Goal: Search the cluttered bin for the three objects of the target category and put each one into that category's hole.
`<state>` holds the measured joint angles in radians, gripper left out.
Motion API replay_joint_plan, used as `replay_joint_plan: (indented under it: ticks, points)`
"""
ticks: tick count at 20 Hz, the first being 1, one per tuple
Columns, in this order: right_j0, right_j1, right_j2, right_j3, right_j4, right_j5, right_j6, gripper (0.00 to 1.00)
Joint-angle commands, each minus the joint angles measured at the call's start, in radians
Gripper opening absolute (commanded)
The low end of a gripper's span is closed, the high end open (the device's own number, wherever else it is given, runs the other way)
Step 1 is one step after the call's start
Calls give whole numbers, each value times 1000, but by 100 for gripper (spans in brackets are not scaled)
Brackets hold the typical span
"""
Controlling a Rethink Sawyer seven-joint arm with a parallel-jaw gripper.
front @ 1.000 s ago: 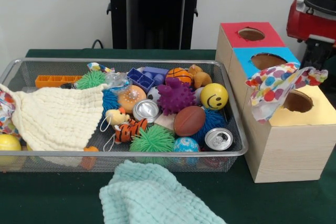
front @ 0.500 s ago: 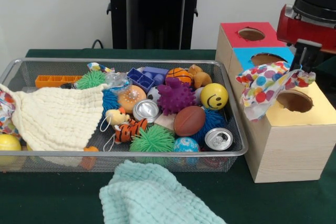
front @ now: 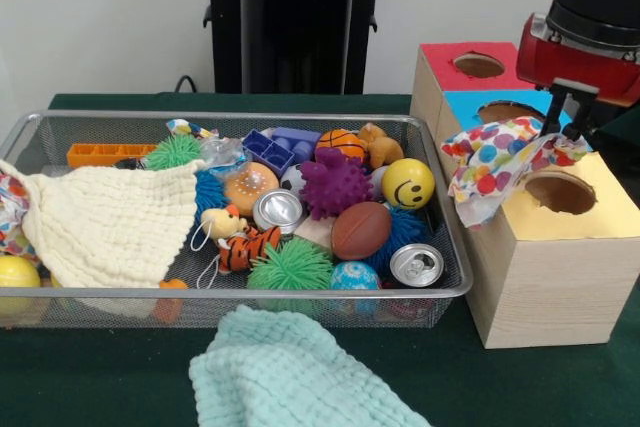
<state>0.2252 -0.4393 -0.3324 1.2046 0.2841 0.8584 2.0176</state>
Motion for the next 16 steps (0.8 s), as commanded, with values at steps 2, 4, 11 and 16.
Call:
replay_joint_plan:
  ticks: [2,4,11,16]
  points:
    - [-4,38,75,123,31,-59,231,0]
    - [0,35,77,135,34,-72,234,0]
    - [13,24,89,179,53,-107,242,0]
    - [5,39,79,161,55,-97,238,0]
